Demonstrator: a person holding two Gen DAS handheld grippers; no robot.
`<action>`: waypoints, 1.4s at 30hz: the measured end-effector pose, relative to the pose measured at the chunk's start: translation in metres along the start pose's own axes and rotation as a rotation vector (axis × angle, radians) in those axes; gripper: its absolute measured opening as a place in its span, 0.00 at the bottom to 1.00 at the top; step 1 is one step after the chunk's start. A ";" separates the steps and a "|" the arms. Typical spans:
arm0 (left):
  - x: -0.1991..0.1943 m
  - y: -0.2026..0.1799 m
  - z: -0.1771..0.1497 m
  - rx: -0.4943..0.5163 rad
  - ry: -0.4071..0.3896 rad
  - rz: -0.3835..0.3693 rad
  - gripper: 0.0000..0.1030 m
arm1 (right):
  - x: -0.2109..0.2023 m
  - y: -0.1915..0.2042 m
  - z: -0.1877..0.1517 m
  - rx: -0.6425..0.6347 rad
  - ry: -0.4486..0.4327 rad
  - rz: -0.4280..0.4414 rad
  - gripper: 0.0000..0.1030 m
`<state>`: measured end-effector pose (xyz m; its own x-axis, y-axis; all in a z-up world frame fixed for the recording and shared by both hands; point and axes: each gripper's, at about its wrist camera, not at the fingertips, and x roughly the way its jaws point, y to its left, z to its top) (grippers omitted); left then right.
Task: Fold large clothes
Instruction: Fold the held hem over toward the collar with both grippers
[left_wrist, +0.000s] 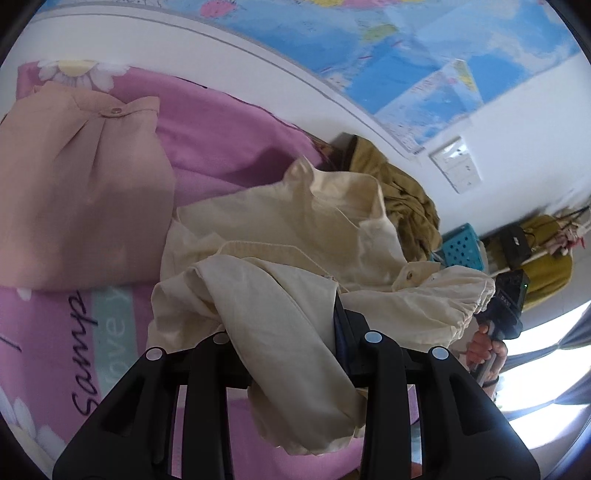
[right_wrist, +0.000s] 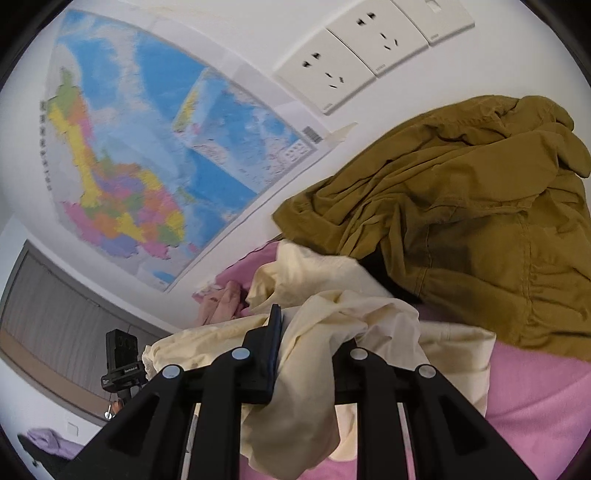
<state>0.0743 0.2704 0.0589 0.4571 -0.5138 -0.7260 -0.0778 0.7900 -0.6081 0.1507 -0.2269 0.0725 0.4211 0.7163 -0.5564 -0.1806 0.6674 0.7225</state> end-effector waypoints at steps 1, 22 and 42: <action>0.004 0.001 0.005 -0.006 0.005 0.006 0.31 | 0.003 -0.001 0.004 0.008 0.001 -0.002 0.18; 0.081 0.049 0.059 -0.166 0.079 0.058 0.33 | -0.003 0.035 0.020 -0.100 -0.150 -0.002 0.77; 0.040 0.021 0.053 -0.159 -0.065 -0.124 0.57 | 0.188 0.075 -0.038 -0.719 0.056 -0.450 0.44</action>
<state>0.1380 0.2846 0.0339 0.5279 -0.5769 -0.6233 -0.1543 0.6566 -0.7383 0.1827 -0.0345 0.0066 0.5465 0.3484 -0.7616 -0.5358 0.8443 0.0017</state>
